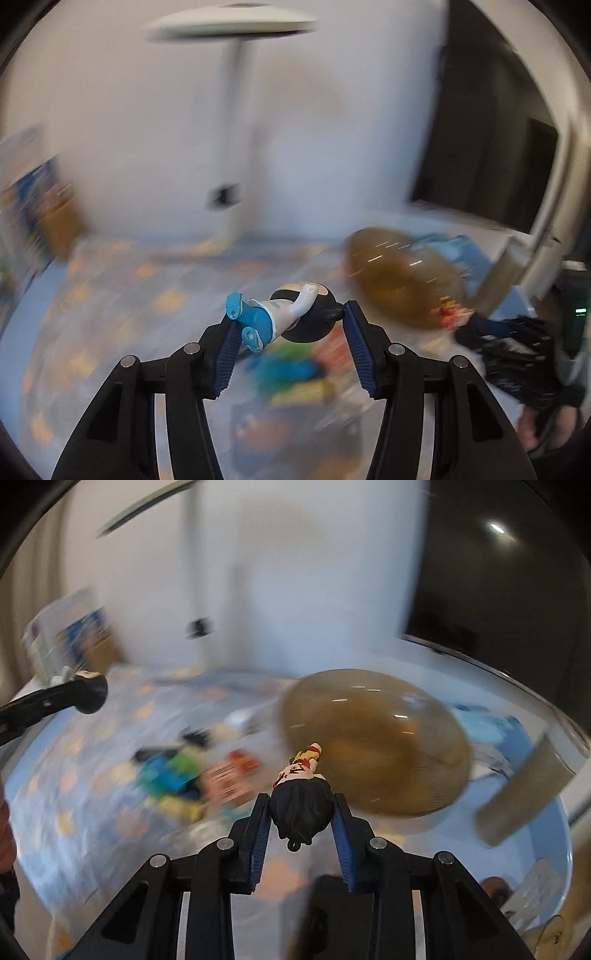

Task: Organize rigid objects
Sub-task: 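Carry both figurines to the amber bowl and open both tools inside it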

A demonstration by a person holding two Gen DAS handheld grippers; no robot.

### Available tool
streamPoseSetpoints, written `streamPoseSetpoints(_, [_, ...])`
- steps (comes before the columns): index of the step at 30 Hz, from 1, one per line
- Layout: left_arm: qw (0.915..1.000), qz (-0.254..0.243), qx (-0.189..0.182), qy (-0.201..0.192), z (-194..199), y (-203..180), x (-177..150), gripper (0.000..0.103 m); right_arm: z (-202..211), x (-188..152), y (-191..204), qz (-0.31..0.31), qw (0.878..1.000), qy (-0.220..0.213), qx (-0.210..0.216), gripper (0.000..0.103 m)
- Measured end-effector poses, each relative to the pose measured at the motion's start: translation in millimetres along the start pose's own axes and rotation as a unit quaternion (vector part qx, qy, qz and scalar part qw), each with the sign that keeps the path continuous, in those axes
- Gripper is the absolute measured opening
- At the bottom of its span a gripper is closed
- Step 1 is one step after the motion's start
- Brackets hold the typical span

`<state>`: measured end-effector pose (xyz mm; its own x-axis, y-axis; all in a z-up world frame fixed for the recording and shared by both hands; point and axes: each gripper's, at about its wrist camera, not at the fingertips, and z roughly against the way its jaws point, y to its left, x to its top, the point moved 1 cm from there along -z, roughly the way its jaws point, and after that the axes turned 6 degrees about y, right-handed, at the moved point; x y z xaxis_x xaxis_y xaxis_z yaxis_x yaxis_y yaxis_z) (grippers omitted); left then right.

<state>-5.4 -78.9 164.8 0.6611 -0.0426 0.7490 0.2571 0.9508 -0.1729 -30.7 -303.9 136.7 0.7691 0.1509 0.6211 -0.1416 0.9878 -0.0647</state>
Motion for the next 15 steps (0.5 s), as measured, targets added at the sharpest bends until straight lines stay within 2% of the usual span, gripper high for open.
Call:
streamPoseSetpoints(3, [0.9973,-0.013,-0.068,0.025,-36.0,-42.7,28.1,0.051,-8.7,10.4,-33.0,-0.031,0.999,0.014,-0.012,0.032])
streamPoseSetpoints(4, [0.9943,-0.006,-0.093,0.052,-57.9,-54.9,31.6,0.051,-15.1,13.3,-40.1,-0.037,0.999,0.022,-0.007,0.032])
streamPoseSetpoints(5, [0.9927,0.000,-0.099,0.069,-73.1,-62.3,30.6,0.051,-21.5,15.4,-44.3,-0.043,0.999,0.029,0.001,0.032])
streamPoseSetpoints(10, [0.9887,-0.023,-0.092,0.116,-133.5,-99.6,15.9,0.051,-58.5,22.4,-62.8,-0.073,0.995,0.065,0.023,0.032])
streamPoseSetpoints(15, [0.9875,-0.035,-0.083,0.129,-157.0,-118.7,14.0,0.052,-73.1,19.3,-69.4,-0.084,0.993,0.080,0.028,0.032])
